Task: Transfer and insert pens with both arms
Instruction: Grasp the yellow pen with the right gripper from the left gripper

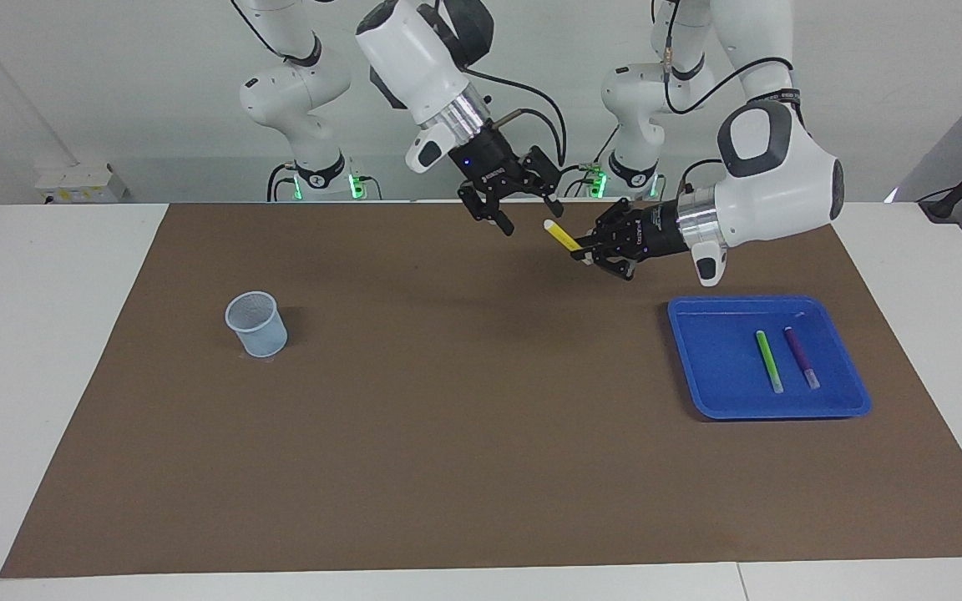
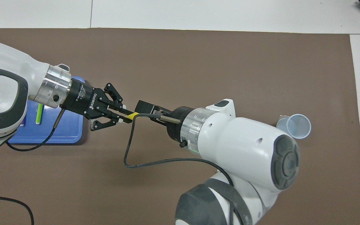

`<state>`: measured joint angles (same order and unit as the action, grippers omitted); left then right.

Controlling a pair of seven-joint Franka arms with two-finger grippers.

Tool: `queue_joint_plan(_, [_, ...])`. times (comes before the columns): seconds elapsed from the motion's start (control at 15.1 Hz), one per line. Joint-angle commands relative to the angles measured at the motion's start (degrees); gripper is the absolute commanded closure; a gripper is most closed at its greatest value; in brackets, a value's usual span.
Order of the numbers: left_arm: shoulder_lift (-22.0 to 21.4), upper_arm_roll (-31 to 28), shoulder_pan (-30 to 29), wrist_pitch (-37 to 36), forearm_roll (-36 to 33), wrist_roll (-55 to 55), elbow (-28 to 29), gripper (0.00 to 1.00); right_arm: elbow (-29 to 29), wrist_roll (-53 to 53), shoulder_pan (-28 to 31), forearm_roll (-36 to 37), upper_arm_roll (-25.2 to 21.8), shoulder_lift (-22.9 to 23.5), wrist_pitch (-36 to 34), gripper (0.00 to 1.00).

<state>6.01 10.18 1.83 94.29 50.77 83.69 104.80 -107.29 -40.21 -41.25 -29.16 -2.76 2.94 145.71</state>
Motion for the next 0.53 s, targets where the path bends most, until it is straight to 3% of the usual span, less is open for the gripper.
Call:
queue_joint_plan(0.0, [-2.94, -0.86, 1.16, 2.39, 2.31, 0.86, 3.92, 1.0, 1.29, 0.74, 0.21, -0.37, -0.14, 0.14, -3.57, 0.0])
queue_joint_plan(0.13, [-3.11, -0.86, 1.07, 2.48, 2.75, 1.48, 4.18, 1.0, 1.38, 2.58, 0.47, -0.02, -0.23, 0.05, -5.96, 0.01])
queue_joint_plan(0.27, [-3.2, -0.86, 1.07, 2.57, 3.19, 1.74, 4.36, 1.0, 1.38, 2.86, 0.39, -0.02, -0.23, -0.03, -6.05, 0.15])
queue_joint_plan(0.4, [-3.2, -0.86, 1.07, 2.92, 3.28, 2.27, 4.71, 1.0, 1.38, 2.86, 0.39, -0.02, -0.23, -0.04, -6.23, 0.21])
queue_joint_plan(0.46, [-3.37, -0.86, 1.16, 2.92, 3.54, 2.36, 4.8, 1.0, 1.29, 2.94, 0.39, -0.02, -0.23, -0.04, -6.23, 0.32])
